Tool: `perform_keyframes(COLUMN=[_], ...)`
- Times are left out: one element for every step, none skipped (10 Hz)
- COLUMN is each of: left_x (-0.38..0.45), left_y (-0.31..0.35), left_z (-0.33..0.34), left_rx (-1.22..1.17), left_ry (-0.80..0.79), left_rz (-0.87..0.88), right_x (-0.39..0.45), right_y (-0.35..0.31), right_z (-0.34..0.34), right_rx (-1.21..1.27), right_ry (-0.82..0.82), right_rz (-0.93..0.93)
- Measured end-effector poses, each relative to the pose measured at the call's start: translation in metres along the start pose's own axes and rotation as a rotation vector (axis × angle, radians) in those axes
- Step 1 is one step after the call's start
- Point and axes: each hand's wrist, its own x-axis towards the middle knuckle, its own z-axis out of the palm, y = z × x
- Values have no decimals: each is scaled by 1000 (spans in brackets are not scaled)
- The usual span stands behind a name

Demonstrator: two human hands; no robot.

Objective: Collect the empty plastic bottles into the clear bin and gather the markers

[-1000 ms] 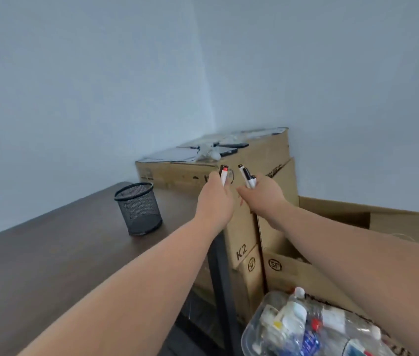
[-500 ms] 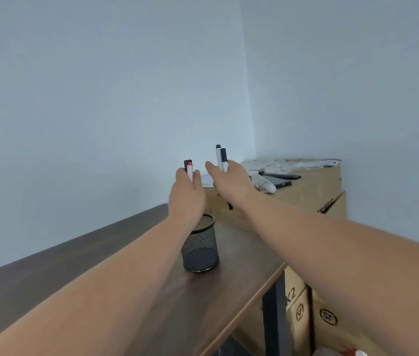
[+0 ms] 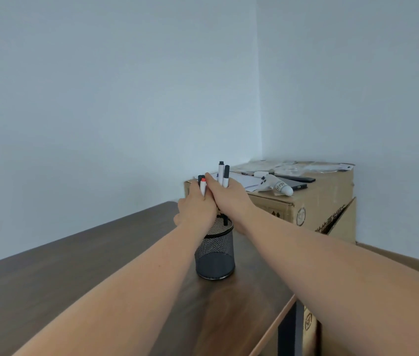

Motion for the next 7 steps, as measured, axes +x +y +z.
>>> perform_keyframes(left_x=[4,4,1,3,10,6,3], left_y=[-10,-18,-24,-26,-27,-28,-31], left_z=[3,5,8,11,13,9,4], left_rx=[-71,-67,-15,17,78,74,144], left_ry=[-34,-49,-45,-13,-37,-67,-89], left_rz=[0,-5,7,35,38,1,10], right_x=[4,2,1,1,2,0,0], right_y=[9,20,29,33,37,41,40], right_z=[5,8,7,5,3,4,-4], right_rx=[-33,-40,-17,2,3,-110,-149], right_ry=[-24,-52,-71,-70,-73,-52,-3], right_rz=[-6,3,5,3,10,2,-31])
